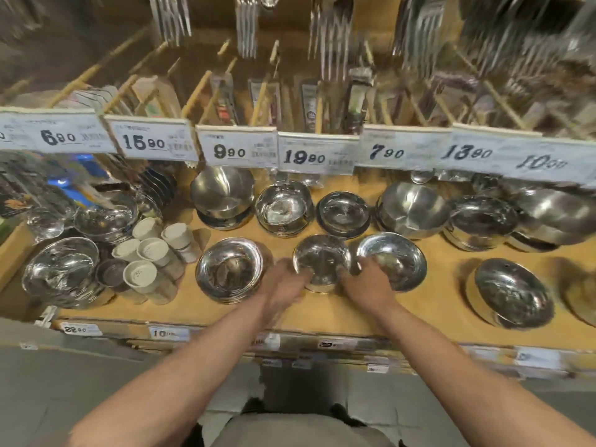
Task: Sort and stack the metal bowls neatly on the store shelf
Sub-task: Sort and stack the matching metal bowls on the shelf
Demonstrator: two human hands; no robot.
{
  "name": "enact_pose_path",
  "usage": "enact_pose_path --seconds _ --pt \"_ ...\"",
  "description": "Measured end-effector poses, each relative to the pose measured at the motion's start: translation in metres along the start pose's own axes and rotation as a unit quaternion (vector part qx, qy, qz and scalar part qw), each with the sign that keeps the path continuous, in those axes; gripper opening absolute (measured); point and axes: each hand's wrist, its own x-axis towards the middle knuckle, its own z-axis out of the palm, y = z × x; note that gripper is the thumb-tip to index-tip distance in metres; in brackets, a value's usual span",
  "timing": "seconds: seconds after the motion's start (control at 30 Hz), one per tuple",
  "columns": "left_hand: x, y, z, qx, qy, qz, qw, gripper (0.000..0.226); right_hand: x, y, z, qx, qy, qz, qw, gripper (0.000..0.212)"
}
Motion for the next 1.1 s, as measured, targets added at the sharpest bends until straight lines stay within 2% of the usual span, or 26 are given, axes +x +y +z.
enact_pose_path --seconds 0.07,0.17,0.23,0.3,0.4,0.5,0.6,0.77,0.9,1.1 --pt "0.003 0.002 0.010 0.052 0.061 -0.012 0.997 0.046 0.002 0.002 0.000 -0.015 0.001 -0.030 0.999 0.029" --pt "0.006 0.004 0.015 0.093 0.137 -0.017 0.986 0.048 0.005 0.007 -0.006 -0.026 -0.030 -0.057 0.998 0.022" --pt "0.002 0.003 0.011 0.089 0.124 -0.030 0.988 0.046 0.004 0.011 -0.012 -0.022 -0.070 -0.084 0.994 0.013" --pt "-0.002 0.000 0.005 0.072 0.101 -0.051 0.991 0.044 0.003 0.014 -0.017 0.006 -0.116 -0.064 0.991 0.013" --pt "-0.006 0.000 -0.003 0.071 0.094 -0.052 0.992 0.037 0.009 0.017 -0.019 0.022 -0.151 -0.022 0.988 0.040" --pt "-0.006 0.003 -0.005 0.106 0.112 -0.018 0.988 0.039 0.008 0.014 -0.018 -0.032 -0.138 -0.083 0.986 0.047" --pt "-0.007 0.003 -0.005 0.120 0.130 0.007 0.984 0.044 0.004 0.011 -0.015 -0.029 -0.139 -0.122 0.982 0.053" --pt "-0.009 0.000 -0.007 0.107 0.133 0.023 0.985 0.050 0.007 0.005 -0.010 -0.097 -0.118 -0.112 0.982 0.033" --pt "-0.008 0.004 -0.009 0.151 0.133 0.038 0.979 0.042 0.004 0.001 -0.004 -0.146 -0.109 -0.111 0.977 0.019" --pt "-0.002 0.010 -0.017 0.179 0.102 0.041 0.978 0.044 0.001 0.001 -0.002 -0.164 -0.080 -0.095 0.979 0.019"
